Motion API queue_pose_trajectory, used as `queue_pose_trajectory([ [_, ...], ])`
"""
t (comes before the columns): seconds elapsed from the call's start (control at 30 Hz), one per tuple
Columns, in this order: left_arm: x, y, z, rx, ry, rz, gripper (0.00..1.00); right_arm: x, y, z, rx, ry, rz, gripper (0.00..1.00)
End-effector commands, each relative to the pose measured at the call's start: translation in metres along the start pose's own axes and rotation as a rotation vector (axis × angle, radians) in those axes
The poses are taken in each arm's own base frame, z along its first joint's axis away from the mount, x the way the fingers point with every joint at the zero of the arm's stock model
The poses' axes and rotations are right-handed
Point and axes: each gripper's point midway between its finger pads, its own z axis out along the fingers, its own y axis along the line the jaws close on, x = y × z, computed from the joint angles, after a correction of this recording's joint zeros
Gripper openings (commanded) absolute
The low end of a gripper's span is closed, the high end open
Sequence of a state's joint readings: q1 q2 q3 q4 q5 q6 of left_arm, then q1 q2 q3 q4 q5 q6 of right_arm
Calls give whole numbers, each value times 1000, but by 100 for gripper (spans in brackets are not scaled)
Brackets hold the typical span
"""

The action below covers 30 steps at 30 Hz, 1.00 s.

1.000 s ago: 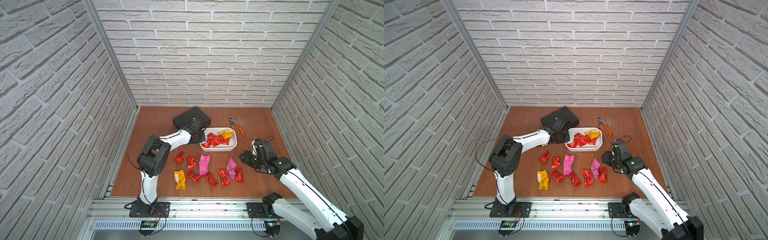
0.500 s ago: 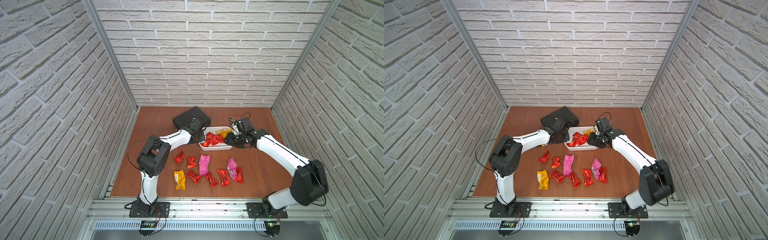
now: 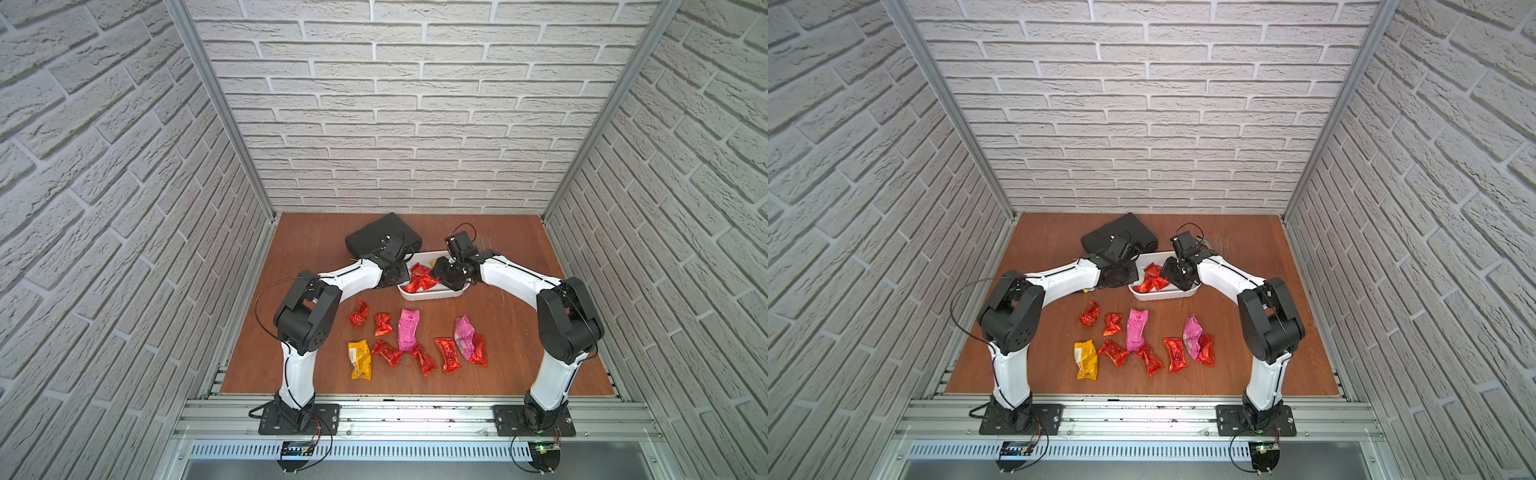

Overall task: Take the tea bags out of the storage box
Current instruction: Pick up the tea bag from the storage box.

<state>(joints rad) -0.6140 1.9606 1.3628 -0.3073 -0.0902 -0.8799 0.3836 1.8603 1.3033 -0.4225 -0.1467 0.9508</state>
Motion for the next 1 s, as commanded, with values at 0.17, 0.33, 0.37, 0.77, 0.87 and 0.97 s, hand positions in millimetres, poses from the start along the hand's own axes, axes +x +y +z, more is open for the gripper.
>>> queue_pose_trajectory([
  [0.17,-2,0,-4,-8,-11,-10,0,-19,17,26,-33,-54,73,55],
  [0.33,-3,1,-6,-10,-12,-11,0,-22,22,27,-51,-62,69,15],
  [0.37,-3,1,-6,-12,-14,-11,0,-21,24,24,-57,-64,65,9],
  [0.77,-7,4,-10,-26,-32,-5,0,-9,30,-52,-110,-93,-38,2],
  [0.87,-8,4,-10,-26,-32,1,0,-2,23,-77,-103,-106,-105,2],
  [0.97,-8,3,-10,-21,-33,14,0,12,13,-95,-89,-82,-215,2],
])
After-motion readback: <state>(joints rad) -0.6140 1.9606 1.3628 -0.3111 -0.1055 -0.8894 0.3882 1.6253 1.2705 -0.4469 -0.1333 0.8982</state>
